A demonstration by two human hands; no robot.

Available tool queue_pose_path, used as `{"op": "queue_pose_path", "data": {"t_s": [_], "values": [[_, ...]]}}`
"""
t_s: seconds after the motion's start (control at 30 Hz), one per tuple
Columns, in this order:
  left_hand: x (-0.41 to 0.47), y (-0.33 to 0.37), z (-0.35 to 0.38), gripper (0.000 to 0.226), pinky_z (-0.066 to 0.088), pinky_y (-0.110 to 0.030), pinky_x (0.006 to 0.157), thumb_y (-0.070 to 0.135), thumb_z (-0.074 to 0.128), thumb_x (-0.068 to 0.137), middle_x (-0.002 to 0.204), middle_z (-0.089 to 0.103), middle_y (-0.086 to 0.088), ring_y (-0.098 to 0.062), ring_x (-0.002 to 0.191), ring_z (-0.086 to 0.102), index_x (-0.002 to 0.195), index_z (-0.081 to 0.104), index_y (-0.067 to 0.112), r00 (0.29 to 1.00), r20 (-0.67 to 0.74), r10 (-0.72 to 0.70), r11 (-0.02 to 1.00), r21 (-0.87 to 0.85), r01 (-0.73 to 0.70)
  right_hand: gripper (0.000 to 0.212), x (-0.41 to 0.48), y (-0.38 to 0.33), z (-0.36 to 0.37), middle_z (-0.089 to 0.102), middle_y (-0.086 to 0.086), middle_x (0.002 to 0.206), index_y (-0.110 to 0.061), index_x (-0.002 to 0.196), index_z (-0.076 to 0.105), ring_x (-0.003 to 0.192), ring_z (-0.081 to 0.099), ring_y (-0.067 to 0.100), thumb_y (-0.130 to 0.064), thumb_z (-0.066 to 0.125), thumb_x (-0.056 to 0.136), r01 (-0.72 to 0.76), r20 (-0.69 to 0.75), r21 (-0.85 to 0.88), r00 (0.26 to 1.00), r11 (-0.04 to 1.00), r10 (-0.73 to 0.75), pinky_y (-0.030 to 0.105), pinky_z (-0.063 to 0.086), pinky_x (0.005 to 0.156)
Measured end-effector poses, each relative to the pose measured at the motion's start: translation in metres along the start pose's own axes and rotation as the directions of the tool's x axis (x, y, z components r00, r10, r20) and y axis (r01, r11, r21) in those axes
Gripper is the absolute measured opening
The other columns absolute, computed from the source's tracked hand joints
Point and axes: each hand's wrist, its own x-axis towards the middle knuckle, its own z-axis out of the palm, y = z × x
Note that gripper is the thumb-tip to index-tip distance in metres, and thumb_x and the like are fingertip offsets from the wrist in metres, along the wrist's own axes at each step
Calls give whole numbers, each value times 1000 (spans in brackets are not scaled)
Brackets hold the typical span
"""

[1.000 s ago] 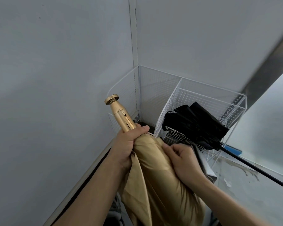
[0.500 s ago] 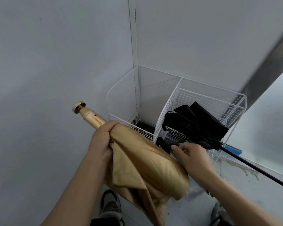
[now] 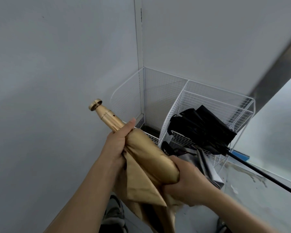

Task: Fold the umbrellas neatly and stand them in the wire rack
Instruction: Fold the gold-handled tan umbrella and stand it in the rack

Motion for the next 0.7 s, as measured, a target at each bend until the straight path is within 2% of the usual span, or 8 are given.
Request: {"op": "queue_pose_path", "data": {"t_s": [0.13,0.2,0.3,0.4,0.47,0.57,0.6,0.7], "values": [[-3,7,1,44,59,-35,76,39,78,66,103,71,-16,-22,85,70,96,70,8,985,146,92,995,27,-97,44,-2,2,-16,76,5,100,-19,107,69,92,73,23,-4,78,66,-79,235,489,971,869,-44,44,60,83],[-6,7,2,30,61,-35,76,33,73,70,106,71,-17,-24,91,69,87,70,9,977,209,50,998,-43,-42,41,-3,3,-18,74,16,107,-8,112,68,99,71,33,1,73,72,-162,360,588,930,792,-77,46,59,86],[-9,5,2,30,62,-39,73,24,70,77,103,66,-21,-28,91,67,95,60,3,965,259,-47,991,-110,78,33,-4,6,-13,73,13,110,-7,116,68,99,71,27,-4,68,83,-209,435,613,894,762,-105,36,57,83],[-1,1,0,34,57,-38,74,13,74,74,100,60,-21,-28,82,62,101,58,1,994,98,-50,998,-26,53,39,-2,6,-8,74,6,111,-19,116,69,102,70,20,-19,64,78,-126,311,599,946,791,-85,31,56,83],[4,0,-3,18,53,-39,75,7,71,74,88,60,-18,-27,77,58,88,60,3,994,-107,23,1000,23,-21,41,3,6,-9,73,8,115,-17,118,69,108,68,23,-30,63,79,-100,196,734,978,671,-69,34,54,90],[1,2,-1,14,48,-32,61,0,70,76,71,55,-11,-22,63,55,78,58,6,948,-275,160,986,82,-143,71,6,11,-22,67,9,128,-22,131,62,120,62,30,-66,67,75,-51,166,820,975,570,-151,47,43,106],[2,2,0,16,47,-30,56,-2,69,76,67,54,-9,-19,58,53,76,56,7,935,-293,198,980,85,-181,77,6,13,-26,65,11,131,-24,135,58,121,61,32,-63,73,70,-25,170,820,965,572,-201,48,43,106],[4,1,0,21,45,-25,47,-7,66,76,60,53,-6,-13,47,52,74,52,8,919,-310,244,970,79,-231,69,2,10,-19,68,16,122,-17,133,56,109,66,36,-12,82,69,80,93,773,967,630,-237,48,53,96]]}}
